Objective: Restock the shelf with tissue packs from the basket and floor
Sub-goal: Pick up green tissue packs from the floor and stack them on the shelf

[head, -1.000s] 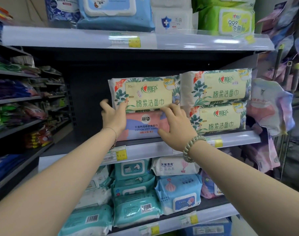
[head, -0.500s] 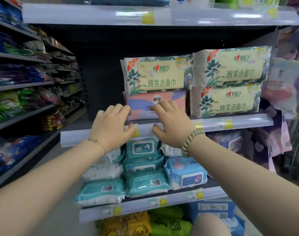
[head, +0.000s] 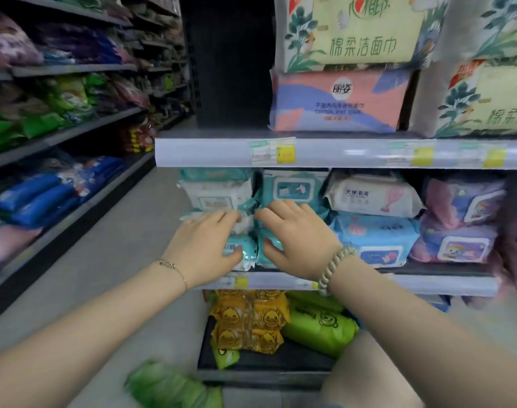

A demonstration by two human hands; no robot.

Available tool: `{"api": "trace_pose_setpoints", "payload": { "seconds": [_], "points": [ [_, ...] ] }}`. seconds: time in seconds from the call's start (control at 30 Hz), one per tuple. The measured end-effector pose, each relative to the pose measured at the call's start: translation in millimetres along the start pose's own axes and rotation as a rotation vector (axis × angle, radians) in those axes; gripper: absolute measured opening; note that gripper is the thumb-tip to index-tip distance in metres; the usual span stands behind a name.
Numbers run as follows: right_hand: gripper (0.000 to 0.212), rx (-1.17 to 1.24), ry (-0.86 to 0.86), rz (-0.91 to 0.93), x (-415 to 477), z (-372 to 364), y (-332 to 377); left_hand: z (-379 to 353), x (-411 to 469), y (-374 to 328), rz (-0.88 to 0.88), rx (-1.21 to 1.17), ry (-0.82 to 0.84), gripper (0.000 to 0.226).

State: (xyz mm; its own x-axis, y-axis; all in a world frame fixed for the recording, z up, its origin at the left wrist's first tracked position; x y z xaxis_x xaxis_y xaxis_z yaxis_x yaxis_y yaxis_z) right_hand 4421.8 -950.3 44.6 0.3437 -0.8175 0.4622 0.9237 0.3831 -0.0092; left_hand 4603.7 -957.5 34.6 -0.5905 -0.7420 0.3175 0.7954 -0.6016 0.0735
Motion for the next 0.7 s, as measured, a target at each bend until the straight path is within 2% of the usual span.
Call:
{"api": "trace_pose_setpoints", "payload": {
  "seconds": [0.2,0.3,0.37,0.53,0.63,0.7],
  "points": [
    [0.04,0.026,0.164,0.028,-0.8,-63.2,8.9,-48.2,-12.5,5.4,0.132,-0.07,0.093,0.047],
    [0.04,0.088,0.188,0.063,2.3,-91.0,15.9,-71.7,-19.2,8.8,0.191,-0.083,0.115,0.055],
    [0.043,0.128,0.186,0.086,3.0,-108.3,25.0,-85.3,-27.7,10.4,0.225,-0.076,0.094,0.047],
    [0.027,0.234,0.171,0.248,-5.3,-150.6,61.6,-113.8,-67.1,14.2,0.328,-0.04,0.011,0.027],
    [0.03,0.263,0.273,0.308,-14.6,-175.3,84.4,-133.2,-99.9,13.6,0.437,-0.034,0.092,0.027],
    [0.031,0.259,0.389,0.36,-20.7,-191.0,96.8,-148.6,-123.7,9.9,0.528,-0.092,0.23,0.031]
  ]
}}
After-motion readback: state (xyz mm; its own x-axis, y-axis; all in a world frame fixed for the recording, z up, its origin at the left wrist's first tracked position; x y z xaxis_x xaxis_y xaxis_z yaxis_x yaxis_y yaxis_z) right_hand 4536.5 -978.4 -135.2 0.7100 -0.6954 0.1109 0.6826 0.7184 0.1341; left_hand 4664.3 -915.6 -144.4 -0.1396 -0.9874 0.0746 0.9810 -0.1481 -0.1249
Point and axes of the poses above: each hand's wrist, its own x-axis towards the middle knuckle, its own z-axis out of the back of the hand, y = z × x, the point moved 1 cm from there along x, towards the middle knuckle, and after that the axes turned 12 degrees about -z, right-handed, at the moved point
